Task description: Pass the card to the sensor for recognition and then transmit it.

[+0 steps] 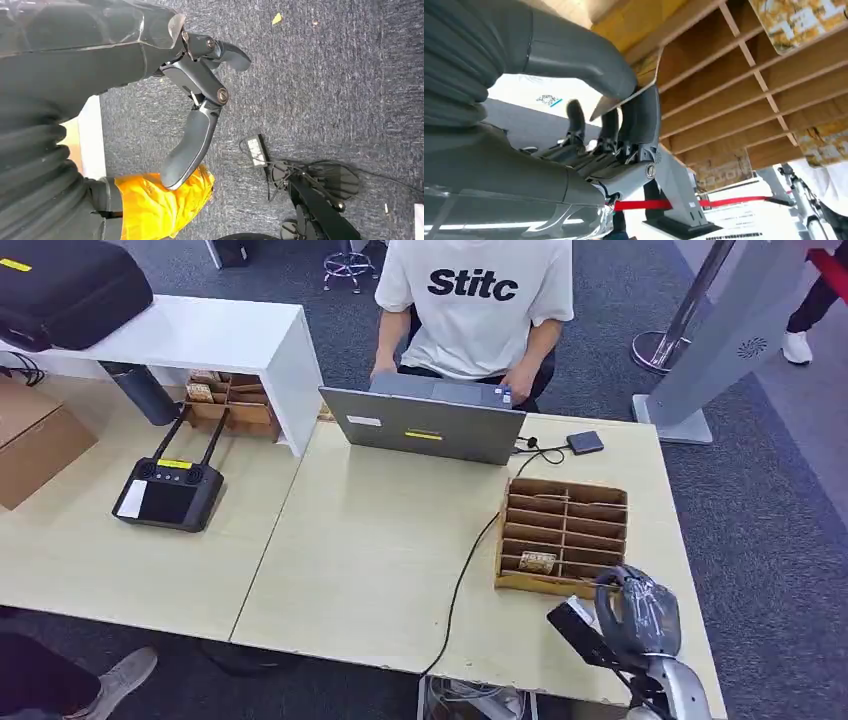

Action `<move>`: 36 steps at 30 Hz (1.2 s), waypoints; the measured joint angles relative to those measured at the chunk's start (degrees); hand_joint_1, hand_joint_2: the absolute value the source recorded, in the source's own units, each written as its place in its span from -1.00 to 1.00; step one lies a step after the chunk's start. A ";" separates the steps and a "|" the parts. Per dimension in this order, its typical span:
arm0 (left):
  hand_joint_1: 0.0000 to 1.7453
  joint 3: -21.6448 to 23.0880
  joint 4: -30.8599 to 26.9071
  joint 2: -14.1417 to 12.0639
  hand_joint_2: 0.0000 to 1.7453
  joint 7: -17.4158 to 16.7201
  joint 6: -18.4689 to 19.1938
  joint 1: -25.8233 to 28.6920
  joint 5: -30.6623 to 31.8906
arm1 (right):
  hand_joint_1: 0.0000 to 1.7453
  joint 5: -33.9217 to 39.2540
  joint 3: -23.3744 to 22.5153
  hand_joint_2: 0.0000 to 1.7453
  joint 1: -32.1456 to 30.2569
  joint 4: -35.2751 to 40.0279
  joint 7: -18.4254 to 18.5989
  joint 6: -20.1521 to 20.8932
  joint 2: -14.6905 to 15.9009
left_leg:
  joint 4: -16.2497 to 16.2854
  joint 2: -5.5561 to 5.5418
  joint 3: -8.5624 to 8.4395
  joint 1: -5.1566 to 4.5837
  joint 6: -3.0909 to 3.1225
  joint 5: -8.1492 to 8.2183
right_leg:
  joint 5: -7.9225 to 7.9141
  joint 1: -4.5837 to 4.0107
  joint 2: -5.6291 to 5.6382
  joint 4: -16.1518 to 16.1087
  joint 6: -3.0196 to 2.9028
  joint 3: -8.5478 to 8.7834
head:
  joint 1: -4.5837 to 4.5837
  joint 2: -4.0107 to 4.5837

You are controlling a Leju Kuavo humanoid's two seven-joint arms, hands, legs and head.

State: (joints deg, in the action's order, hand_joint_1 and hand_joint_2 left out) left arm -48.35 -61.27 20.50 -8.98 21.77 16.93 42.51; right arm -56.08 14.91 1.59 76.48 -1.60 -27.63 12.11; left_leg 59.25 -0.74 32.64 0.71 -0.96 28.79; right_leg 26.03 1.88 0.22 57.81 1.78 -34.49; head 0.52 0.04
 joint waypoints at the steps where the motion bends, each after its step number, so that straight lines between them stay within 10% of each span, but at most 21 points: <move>1: -1.00 0.00 -0.02 0.00 1.00 0.00 0.00 0.00 0.18 | 1.00 0.20 0.00 1.00 -0.02 0.02 -0.13 0.00 -0.02 | 0.00 -0.01 0.00 0.00 0.00 0.00 | 0.00 0.00 -0.01 0.00 0.00 0.00 | 0.00 0.00; 36: -1.00 -0.39 0.48 0.00 1.00 1.47 0.04 -0.09 1.64 | 1.00 2.34 -0.68 1.00 0.67 3.15 -2.47 -1.86 -0.66 | 0.00 0.01 0.01 0.00 0.00 0.00 | 0.00 0.00 0.01 0.00 0.00 0.01 | 0.00 0.00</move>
State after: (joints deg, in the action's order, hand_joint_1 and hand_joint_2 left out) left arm -48.74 -60.78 20.50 -7.52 21.81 16.84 44.15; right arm -53.75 14.23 2.26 79.63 -4.07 -29.49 11.45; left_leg 59.25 -0.74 32.65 0.71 -0.96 28.79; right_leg 26.03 1.88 0.22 57.81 1.78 -34.48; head 0.52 0.04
